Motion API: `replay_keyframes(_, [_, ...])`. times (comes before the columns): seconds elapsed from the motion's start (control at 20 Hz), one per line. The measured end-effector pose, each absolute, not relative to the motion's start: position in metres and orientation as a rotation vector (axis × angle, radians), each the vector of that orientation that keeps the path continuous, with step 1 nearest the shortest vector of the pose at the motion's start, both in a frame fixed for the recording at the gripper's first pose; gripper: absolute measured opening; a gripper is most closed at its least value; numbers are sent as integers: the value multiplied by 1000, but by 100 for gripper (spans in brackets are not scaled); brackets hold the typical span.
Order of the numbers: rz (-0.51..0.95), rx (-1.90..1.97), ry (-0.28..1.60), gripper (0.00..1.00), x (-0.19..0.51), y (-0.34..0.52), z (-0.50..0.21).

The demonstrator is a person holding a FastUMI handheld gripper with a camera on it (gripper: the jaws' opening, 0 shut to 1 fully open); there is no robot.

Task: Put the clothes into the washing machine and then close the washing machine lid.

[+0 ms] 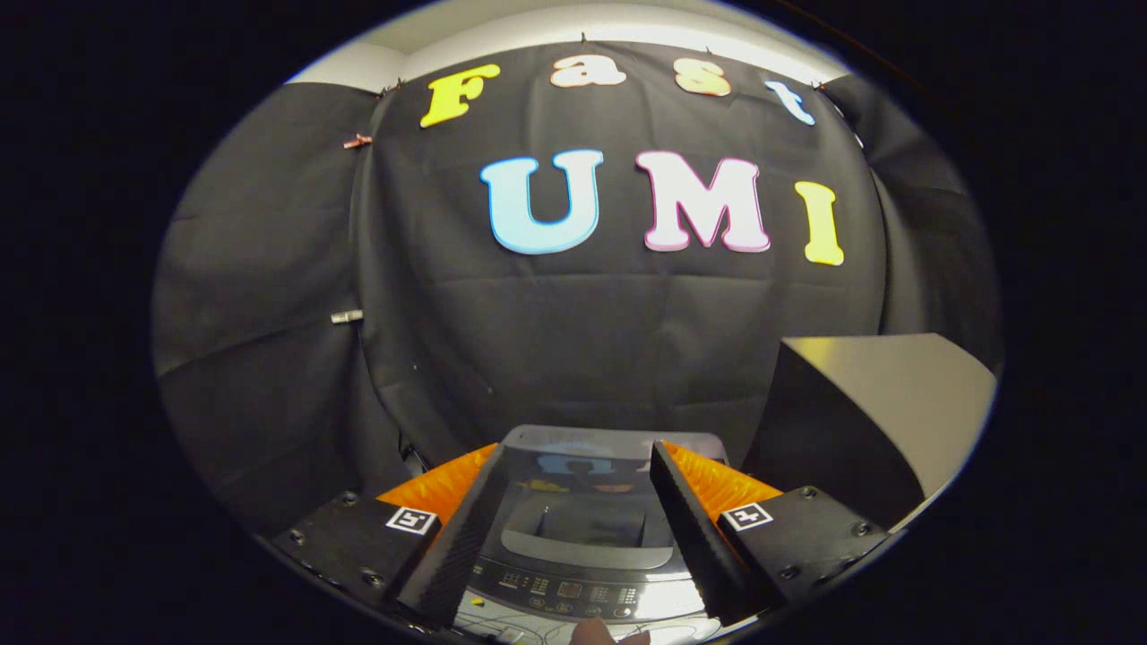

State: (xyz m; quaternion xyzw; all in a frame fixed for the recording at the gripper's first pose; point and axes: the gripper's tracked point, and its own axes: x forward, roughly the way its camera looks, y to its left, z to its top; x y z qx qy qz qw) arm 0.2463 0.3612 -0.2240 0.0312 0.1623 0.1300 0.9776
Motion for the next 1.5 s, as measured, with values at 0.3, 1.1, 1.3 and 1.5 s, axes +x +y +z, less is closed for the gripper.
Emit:
replay_keyframes(0.3, [280,77,244,100,202,354,-152])
replay_keyframes(1.1, [301,40,62,99,77,259,-33])
replay_keyframes(1.3, [262,60,17,99,41,224,-22])
replay_keyframes(1.5, [228,54,7,99,20,193,-29])
